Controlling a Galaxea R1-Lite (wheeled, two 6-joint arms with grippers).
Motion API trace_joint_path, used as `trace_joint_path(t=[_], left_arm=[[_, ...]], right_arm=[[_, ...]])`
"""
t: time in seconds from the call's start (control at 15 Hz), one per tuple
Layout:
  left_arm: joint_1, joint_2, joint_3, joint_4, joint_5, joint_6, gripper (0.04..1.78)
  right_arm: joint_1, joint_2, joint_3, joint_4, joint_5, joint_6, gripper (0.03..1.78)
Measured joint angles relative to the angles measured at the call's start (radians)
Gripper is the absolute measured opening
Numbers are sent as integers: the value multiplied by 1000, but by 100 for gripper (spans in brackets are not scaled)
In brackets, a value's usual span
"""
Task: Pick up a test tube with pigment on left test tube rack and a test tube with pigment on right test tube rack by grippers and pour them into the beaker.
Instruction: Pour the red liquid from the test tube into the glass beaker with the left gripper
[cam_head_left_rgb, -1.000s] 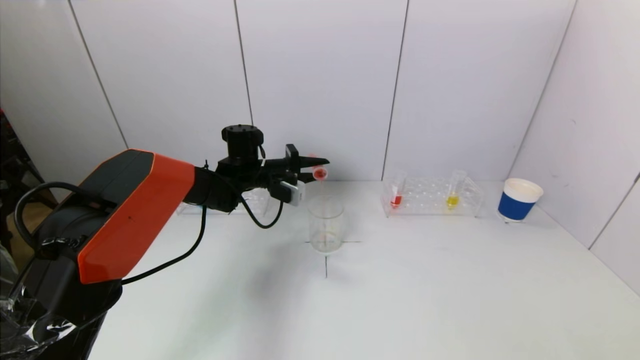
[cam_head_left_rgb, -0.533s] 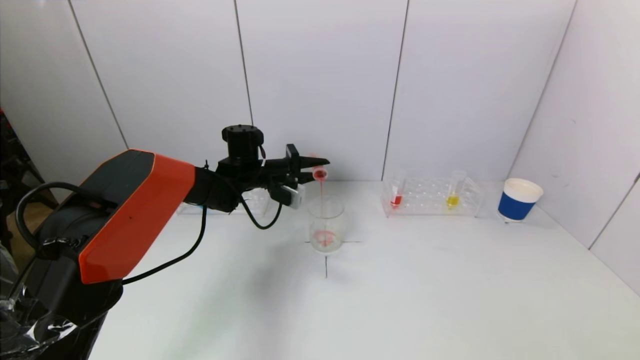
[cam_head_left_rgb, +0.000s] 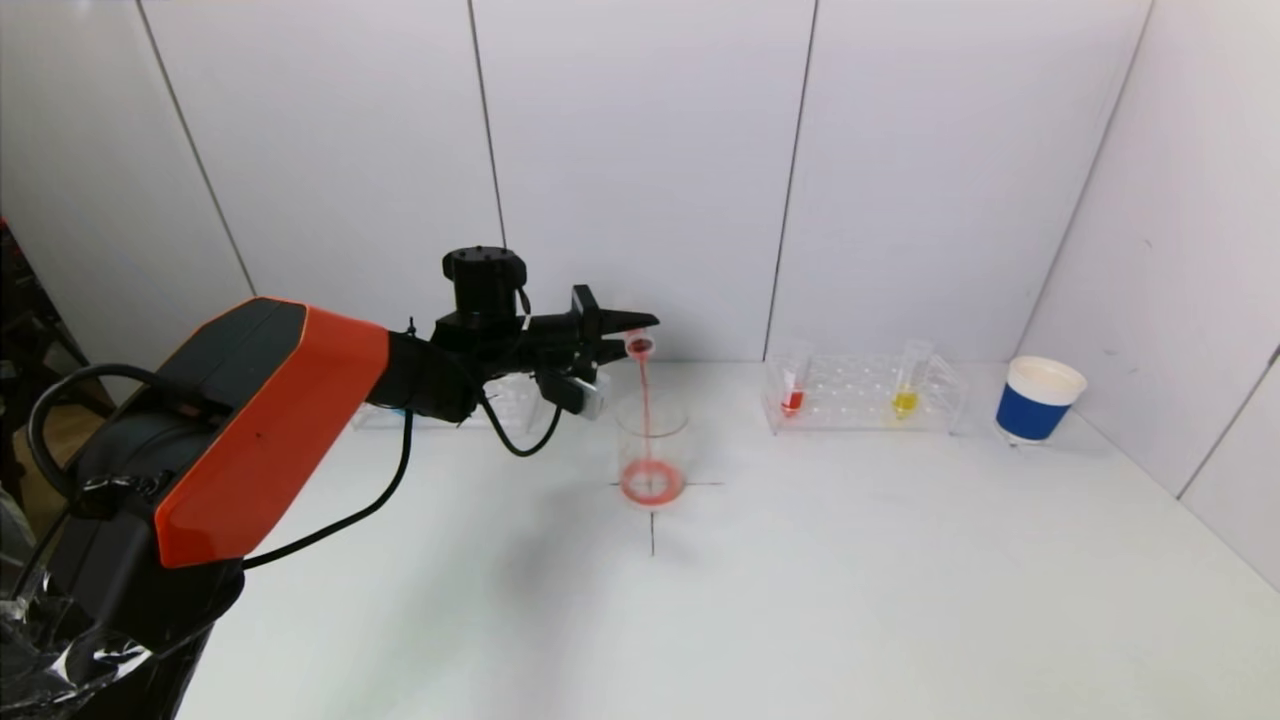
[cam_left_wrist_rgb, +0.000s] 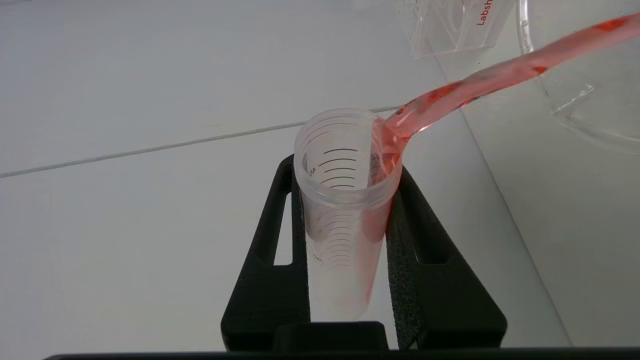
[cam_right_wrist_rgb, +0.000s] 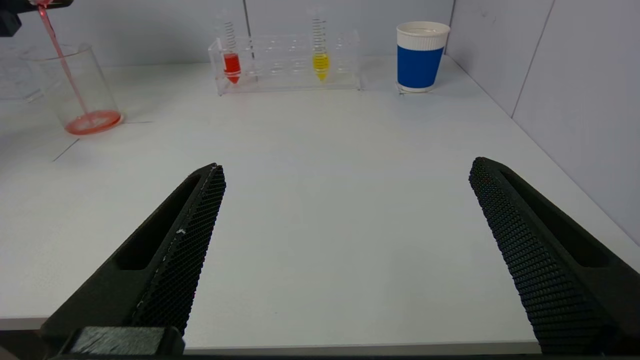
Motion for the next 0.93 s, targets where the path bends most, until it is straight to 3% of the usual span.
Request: trace_joint_path(t=[0.93], left_arm=[[-4,-19,-13,1,40,153,46]], right_arm=[[0,0,0,0,0,0,177]])
